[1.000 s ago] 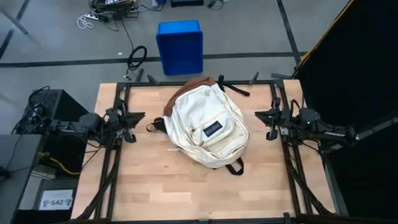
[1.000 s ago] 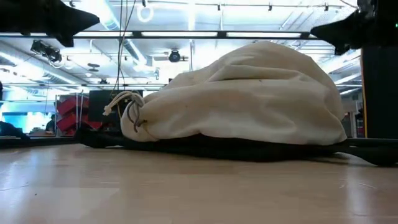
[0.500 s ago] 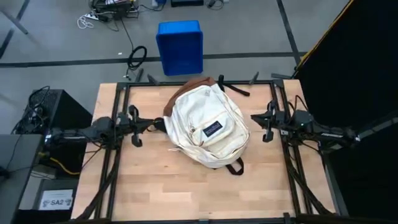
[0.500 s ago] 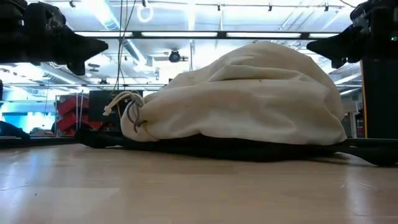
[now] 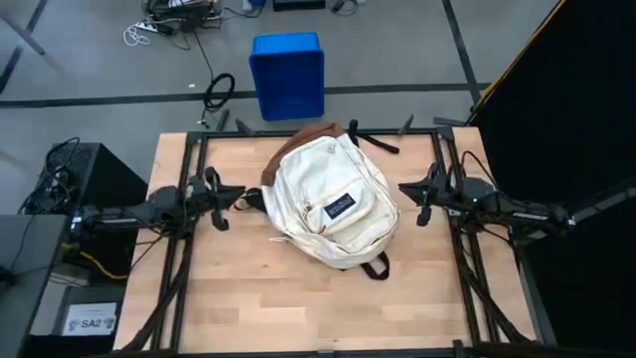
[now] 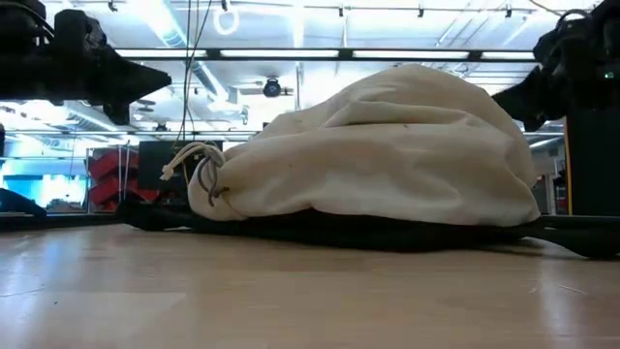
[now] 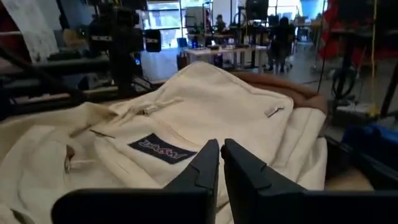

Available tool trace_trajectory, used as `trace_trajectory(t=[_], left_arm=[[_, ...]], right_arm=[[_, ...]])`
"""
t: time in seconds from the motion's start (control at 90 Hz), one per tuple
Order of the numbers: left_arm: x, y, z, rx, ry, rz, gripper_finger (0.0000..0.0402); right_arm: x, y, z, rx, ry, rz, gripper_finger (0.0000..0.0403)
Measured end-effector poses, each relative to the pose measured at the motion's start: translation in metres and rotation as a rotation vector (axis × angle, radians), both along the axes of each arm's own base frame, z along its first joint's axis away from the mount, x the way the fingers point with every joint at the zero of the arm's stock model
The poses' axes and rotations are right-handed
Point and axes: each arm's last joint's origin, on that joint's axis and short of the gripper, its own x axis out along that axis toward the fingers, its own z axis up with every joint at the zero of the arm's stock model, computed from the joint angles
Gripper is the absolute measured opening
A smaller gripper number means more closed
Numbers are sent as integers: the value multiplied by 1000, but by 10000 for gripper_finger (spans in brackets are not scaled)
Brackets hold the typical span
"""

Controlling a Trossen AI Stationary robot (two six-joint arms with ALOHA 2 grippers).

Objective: Unpack backpack
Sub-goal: Return to Home Position

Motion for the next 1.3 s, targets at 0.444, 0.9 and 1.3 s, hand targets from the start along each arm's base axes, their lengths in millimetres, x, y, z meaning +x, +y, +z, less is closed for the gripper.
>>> trace_trajectory(t=[0.444,0.9,1.3], left_arm=[[0,0,0,1,-2,0,0],[0,0,0,2,-1,1,0],[0,0,0,2,-1,1,0]], right_arm=[[0,0,1,33,-26,0,12],[0,0,1,31,-26,1,4],[0,0,1,31,-26,1,11]])
